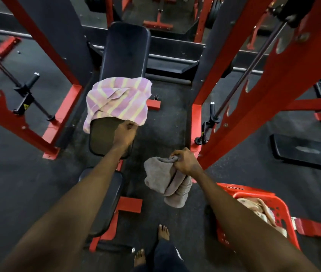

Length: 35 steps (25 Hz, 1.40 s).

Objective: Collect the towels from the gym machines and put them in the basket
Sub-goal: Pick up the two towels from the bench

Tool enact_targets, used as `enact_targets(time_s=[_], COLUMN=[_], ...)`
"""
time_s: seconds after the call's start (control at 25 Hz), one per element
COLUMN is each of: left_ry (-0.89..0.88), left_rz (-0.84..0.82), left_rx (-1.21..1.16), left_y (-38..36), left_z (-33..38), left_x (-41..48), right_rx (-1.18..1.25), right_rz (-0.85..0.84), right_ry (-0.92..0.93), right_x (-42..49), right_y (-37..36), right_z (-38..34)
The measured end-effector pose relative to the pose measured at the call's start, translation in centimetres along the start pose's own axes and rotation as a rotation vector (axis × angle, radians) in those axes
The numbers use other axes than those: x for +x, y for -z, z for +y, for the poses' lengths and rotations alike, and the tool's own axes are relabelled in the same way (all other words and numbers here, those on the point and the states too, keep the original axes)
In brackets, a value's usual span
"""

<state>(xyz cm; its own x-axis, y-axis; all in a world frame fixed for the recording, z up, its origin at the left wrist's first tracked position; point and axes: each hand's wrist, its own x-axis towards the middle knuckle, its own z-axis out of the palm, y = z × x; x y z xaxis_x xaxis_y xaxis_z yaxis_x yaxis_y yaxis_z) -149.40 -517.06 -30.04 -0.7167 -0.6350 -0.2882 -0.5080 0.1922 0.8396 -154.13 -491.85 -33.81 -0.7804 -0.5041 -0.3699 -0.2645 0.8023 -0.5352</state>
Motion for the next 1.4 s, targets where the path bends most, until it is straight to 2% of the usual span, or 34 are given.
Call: enact_targets(time_s=[0.16,0.32,0.52,0.64,0.76,0.88,0.96,1.12,1.28,1.4], left_ry=[-0.049,-0.045,-0.108,-0.084,-0.051,-0.193,-0.271,-0.036,0.419,0.61], left_rz=[0.02,0.069,0.036,0.008,-0.043,0.06,0.053,0.08,-0.246,-0.386], left_rx=[0.111,0.187,0.462,0.695,0.781,0.865,0.784,0.48,0.03,-0.211], left_y=[-2.7,-4.6,-8.5,-10.7,-12.7,-12.4,-11.6,-11.0,-13.0,-16.6], left_z=[-1.6,-3.6,-7.5,-9.7,-11.3,-11.8,-12.2,-9.7,-6.7,-6.4], left_x=[6.1,12.0,20.7,25.7,28.3,29.4,29.0,22.9,11.1,3.6], right_rx=[0.036,0.079,0.152,0.16,0.192,0.204,0.204,0.207,0.189,0.201], right_rz=[0.039,0.079,0.123,0.122,0.114,0.124,0.134,0.154,0.166,0.23], right_ry=[-0.013,-0.023,-0.061,-0.111,-0.141,-0.154,-0.159,-0.195,-0.228,-0.322], right_x=[5.7,9.5,15.8,18.2,19.7,20.1,19.9,18.1,13.4,8.1], right_y=[-1.9,-2.2,-3.9,-4.9,-5.8,-6.2,-6.3,-5.6,-3.7,-2.1], right_z=[3.3,3.4,5.8,7.4,8.6,9.0,8.9,8.2,8.9,11.9])
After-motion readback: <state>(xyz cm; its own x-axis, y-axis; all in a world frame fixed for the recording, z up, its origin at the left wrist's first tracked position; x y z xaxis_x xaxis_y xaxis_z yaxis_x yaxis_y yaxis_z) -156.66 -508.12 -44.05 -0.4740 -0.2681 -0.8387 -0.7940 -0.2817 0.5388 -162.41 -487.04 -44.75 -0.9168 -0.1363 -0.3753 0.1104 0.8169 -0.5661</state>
